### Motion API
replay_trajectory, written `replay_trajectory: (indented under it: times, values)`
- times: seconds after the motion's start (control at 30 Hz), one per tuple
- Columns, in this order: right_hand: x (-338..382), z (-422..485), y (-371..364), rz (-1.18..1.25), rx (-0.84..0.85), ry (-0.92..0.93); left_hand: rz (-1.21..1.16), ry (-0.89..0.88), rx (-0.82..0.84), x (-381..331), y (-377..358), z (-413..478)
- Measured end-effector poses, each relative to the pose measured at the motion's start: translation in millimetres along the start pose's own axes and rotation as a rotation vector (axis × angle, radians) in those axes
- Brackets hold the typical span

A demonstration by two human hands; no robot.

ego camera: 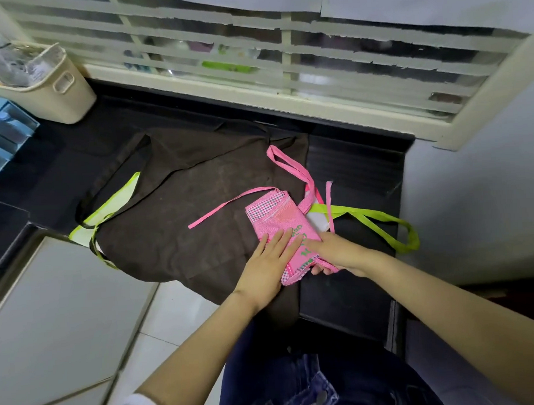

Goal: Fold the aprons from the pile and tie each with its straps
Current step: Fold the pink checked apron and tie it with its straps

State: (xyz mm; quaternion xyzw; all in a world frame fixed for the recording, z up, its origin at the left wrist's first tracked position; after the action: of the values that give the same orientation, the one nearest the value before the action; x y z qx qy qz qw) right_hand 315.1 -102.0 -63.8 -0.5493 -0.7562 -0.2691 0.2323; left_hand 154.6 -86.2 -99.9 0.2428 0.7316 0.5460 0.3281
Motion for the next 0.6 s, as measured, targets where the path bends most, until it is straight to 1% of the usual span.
replay_trajectory:
  times: [0.03, 0.13, 0.23, 0.3, 0.33, 0.4, 0.47, 0.5, 0.53, 0.57, 0.6]
  values:
    - [-2.2, -3.4, 0.5, -0.073, -0.030, 0.013, -0.005, -0.001, -0.022, -1.0, -1.0, 0.4]
    - [-17.4, -13.8, 5.6, -0.387, -0.087, 0.037, -0.004, 0.031, 0.083, -1.0, -4.3, 2.7]
    - [-40.3, -26.0, 9.5, -0.582, -0.119, 0.045, -0.026, 0.049, 0.099, -1.8, -10.6, 5.6]
    - [-54.1, -34.1, 9.8, -0.696, -0.076, 0.067, -0.029, 0.051, 0.080, -1.5, -13.9, 4.9]
    - [-61.6, -37.9, 9.2, -0.711, -0.039, 0.064, -0.035, 0.052, 0.077, -0.9, -14.5, 4.7]
    - [-75.1, -44.2, 8.9, -0.742, 0.059, 0.008, -0.081, 0.053, 0.072, 0.1, -13.5, 5.5]
    - [-79.7, -51.1, 9.9, -0.892, 0.163, -0.091, -0.130, 0.049, 0.078, 2.3, -11.6, 6.1]
    - [-77.3, -54.4, 11.3, -0.978, 0.181, -0.134, -0.157, 0.049, 0.081, 3.1, -9.8, 6.1]
    - [-71.7, -57.6, 13.1, -1.050, 0.146, -0.139, -0.180, 0.047, 0.080, 4.0, -8.7, 6.2]
    - [-65.2, -58.8, 14.7, -1.085, 0.055, -0.095, -0.203, 0.046, 0.079, 5.0, -7.9, 5.8]
    - [-57.2, -58.6, 15.8, -1.077, -0.062, 0.002, -0.225, 0.044, 0.081, 6.2, -8.1, 5.9]
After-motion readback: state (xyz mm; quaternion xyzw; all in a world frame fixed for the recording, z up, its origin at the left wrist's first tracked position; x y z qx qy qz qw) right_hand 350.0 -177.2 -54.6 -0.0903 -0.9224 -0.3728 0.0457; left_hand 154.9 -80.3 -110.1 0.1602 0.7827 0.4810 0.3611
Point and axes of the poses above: each hand's wrist, its own z-axis towards the middle knuckle, its own y-axis out of the back of the hand, x = y × z, the point moved 2 cm from there along z, towards the middle knuckle, and after that the axes turned 1 degree about -x, right-handed, at the moved point
